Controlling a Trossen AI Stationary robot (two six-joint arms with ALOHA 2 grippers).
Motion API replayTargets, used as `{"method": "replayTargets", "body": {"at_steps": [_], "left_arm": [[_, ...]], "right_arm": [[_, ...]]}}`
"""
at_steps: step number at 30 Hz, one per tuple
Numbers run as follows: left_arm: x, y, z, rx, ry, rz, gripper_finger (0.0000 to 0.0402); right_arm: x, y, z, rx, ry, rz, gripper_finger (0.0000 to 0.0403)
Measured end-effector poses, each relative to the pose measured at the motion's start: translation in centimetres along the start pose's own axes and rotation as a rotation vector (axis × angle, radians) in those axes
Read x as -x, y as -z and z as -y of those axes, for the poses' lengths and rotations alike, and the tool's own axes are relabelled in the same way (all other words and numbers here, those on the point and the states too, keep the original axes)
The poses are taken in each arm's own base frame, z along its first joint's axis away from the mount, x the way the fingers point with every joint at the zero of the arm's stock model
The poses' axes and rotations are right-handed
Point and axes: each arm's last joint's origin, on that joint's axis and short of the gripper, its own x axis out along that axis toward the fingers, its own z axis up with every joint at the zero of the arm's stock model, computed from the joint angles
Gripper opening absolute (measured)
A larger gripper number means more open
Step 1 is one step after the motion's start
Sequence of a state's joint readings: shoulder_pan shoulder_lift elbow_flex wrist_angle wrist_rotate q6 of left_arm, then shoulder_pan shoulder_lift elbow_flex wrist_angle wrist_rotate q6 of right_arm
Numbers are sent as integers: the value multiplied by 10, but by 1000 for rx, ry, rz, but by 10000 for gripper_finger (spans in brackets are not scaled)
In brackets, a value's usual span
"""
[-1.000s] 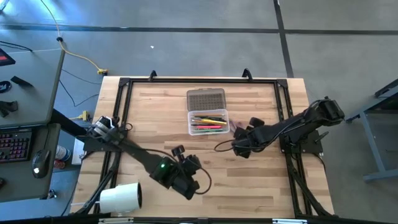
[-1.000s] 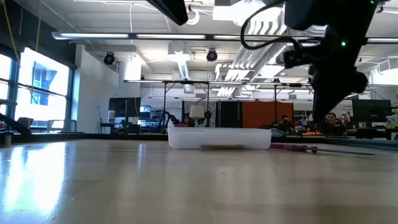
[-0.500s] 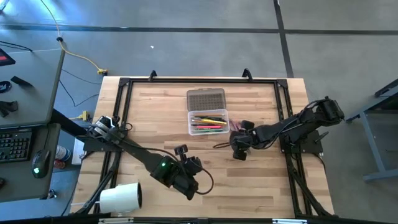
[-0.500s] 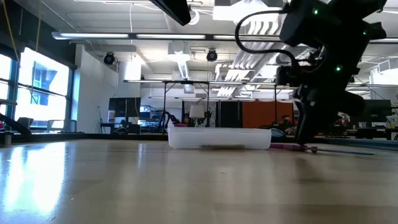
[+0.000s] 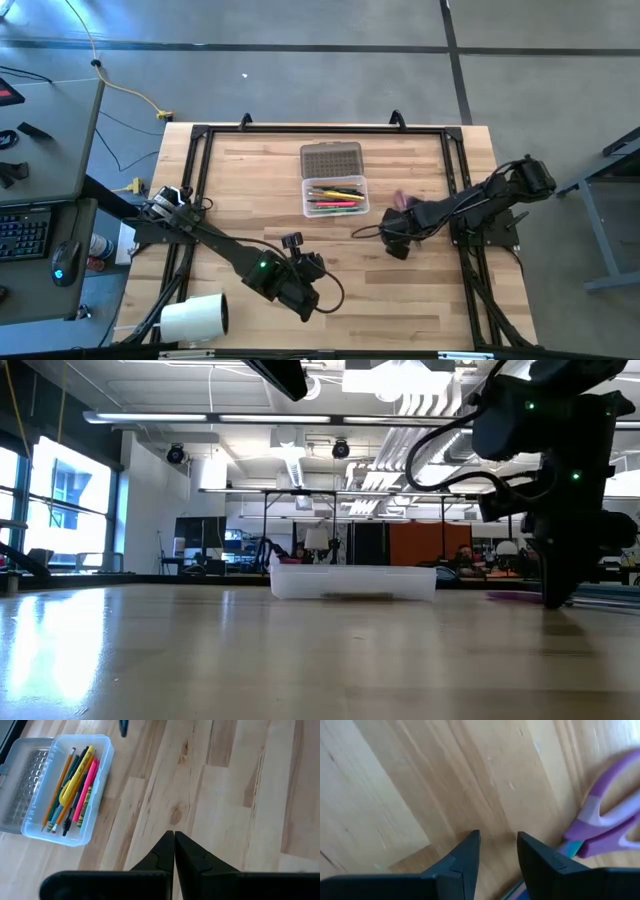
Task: Pick & place school supplies into a supply box
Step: Put the violet scissors into the black supply box
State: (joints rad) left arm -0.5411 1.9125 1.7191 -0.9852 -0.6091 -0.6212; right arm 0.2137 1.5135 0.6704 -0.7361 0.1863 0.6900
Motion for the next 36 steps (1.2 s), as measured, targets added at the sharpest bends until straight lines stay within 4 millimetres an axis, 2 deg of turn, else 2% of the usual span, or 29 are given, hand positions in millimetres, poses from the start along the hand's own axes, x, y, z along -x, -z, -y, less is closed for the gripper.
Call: {"method": "replayTargets", "body": {"at_steps": [9,16,22,31,36], "left_arm": [[0,0,0,1,-2,3,46],[0,-2,1,13,7,17,46],[0,-4,3,19,25,41,46],[0,-5,3,11,28,45,46],[0,-5,3,11,28,45,46]], "right_arm": [[13,-10,-4,96,141,131,119],[13,-14,11,-35,348,231,119],[11,-21,24,-196,379,239,119],[7,-33,37,-318,344,226,119],[-6,-26,46,-390,318,178,119]]}}
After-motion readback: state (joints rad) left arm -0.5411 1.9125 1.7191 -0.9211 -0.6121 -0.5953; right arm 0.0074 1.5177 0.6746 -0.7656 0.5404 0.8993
